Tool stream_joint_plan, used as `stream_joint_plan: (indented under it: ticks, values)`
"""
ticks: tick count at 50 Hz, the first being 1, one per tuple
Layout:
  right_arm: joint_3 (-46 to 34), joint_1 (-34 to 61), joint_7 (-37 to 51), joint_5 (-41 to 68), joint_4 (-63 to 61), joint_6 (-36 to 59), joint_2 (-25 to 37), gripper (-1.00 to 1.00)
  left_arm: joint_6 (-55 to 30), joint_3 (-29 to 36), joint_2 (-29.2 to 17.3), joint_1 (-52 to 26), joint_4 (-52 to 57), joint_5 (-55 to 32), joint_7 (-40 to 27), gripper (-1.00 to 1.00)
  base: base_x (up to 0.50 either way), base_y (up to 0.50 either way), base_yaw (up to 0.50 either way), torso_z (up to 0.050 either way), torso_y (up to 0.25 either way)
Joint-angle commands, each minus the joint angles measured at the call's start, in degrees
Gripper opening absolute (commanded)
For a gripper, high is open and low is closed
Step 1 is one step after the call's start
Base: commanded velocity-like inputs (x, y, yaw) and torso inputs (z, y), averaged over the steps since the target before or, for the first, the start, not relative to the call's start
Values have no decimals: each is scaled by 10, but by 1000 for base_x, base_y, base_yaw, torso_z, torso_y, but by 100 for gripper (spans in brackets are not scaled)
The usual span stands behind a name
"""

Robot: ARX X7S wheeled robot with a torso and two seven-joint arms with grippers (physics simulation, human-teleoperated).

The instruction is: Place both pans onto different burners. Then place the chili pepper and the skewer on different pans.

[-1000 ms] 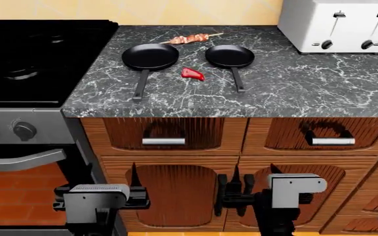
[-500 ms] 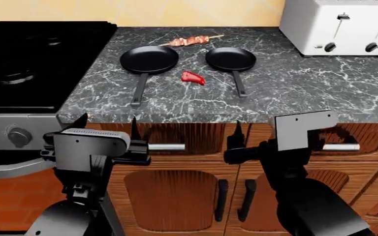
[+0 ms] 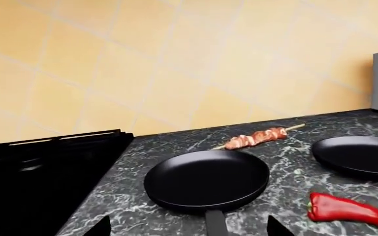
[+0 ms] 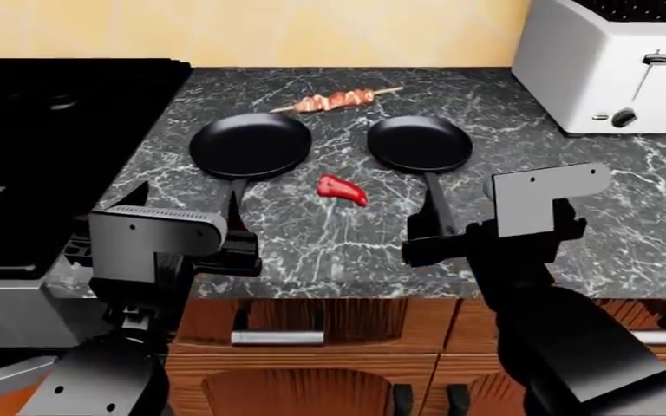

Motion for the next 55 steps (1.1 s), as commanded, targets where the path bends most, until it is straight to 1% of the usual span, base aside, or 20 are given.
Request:
stream_joint_plan:
  ticks: [1, 14, 17, 20, 27, 31, 32, 36, 38, 48, 51, 55]
  values:
    - [1, 8, 6, 3, -6, 12, 4, 100, -8, -1, -3, -3, 6, -5, -3, 100, 445, 0, 0, 0, 0]
    - [-3, 11, 11, 3, -5, 15, 6, 100, -15, -6, -6, -2, 12, -13, -6, 100, 443, 0, 0, 0, 1]
    - [1, 13, 16, 2, -4, 17, 5, 100, -15, -6, -6, -1, 13, -14, -6, 100, 82, 0, 0, 0, 0]
    - [7, 30, 16, 10, 0, 49, 6, 100, -13, -9, -7, 0, 12, -17, -5, 100, 0, 0, 0, 0, 0]
    - [40, 103, -3, 58, 33, 203, 9, 100, 1, -15, -9, 6, 13, -24, 0, 100, 0, 0, 0, 0, 0]
    - [48, 151, -16, 84, 60, 272, 7, 100, 4, -17, -10, 9, 13, -26, 0, 100, 0, 0, 0, 0, 0]
    - [47, 159, -13, 93, 68, 278, 9, 100, 5, -18, -10, 9, 13, -26, 0, 100, 0, 0, 0, 0, 0]
    - [42, 183, 52, 202, 120, 280, 31, 100, 7, -21, -10, 10, 15, -30, -1, 100, 0, 0, 0, 0, 0]
    - [46, 189, 75, 239, 132, 279, 37, 100, 7, -20, -10, 10, 14, -30, -1, 100, 0, 0, 0, 0, 0]
    - [59, 195, 182, 418, 149, 278, 72, 100, 3, -13, -10, 6, 14, -30, -5, 100, 0, 0, 0, 0, 0]
    - [55, 190, 203, 449, 156, 273, 83, 100, 0, -11, -11, 5, 17, -31, -7, 100, 0, 0, 0, 0, 0]
    - [38, 181, 205, 450, 167, 260, 93, 100, 3, -8, -10, 4, 12, -31, -7, 100, 0, 0, 0, 0, 0]
